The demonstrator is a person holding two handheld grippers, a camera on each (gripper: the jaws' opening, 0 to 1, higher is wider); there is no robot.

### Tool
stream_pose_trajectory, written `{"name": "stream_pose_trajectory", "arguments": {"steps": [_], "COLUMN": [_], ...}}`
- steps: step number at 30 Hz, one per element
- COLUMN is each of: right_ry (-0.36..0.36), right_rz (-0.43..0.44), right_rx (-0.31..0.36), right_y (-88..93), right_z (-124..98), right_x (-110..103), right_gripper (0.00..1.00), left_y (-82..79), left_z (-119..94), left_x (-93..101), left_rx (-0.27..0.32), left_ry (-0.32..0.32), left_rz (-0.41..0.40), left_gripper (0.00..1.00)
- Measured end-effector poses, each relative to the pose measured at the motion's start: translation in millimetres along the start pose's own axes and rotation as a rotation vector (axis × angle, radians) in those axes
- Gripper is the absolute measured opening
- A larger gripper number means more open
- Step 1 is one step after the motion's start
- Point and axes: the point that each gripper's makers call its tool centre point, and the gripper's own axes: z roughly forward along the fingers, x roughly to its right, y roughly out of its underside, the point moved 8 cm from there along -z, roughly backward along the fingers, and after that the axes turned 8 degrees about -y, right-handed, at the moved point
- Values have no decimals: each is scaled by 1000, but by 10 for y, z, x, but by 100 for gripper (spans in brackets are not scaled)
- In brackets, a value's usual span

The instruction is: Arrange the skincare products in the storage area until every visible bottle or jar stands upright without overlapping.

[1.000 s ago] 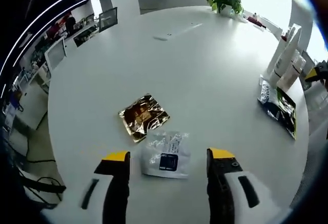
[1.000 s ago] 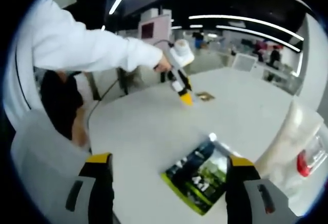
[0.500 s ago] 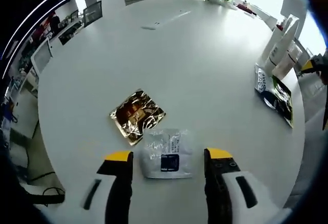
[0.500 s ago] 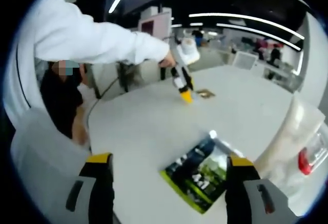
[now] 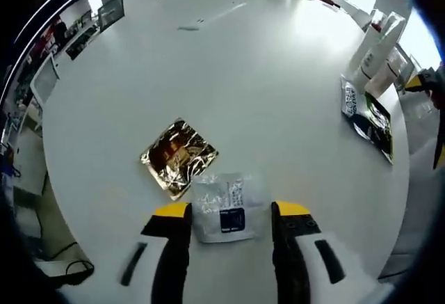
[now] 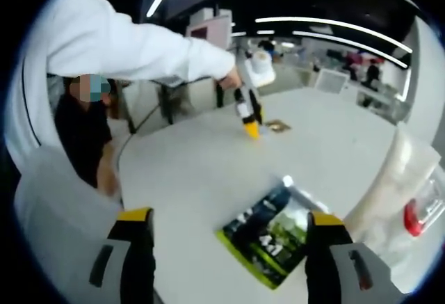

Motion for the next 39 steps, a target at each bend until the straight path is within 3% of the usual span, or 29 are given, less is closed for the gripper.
{"name": "stream_pose_trajectory", "arguments": {"steps": [4, 16, 39], "right_ry": [-1, 5, 17], "right_rz": [-7, -20, -36], "right_rx": [-2, 1, -7], "right_y": [-6, -15, -53], "right_z": [1, -5, -23], "right_x": [-12, 11, -2], "right_gripper": [88, 87, 88], "left_y": [-1, -11, 50], "left_z": [-5, -62, -219], "left_x": [27, 165, 851], "left_rx": [0, -14, 6], "left_ry": [7, 19, 111], "left_rz": [5, 81, 263], "left_gripper": [45, 44, 44]}}
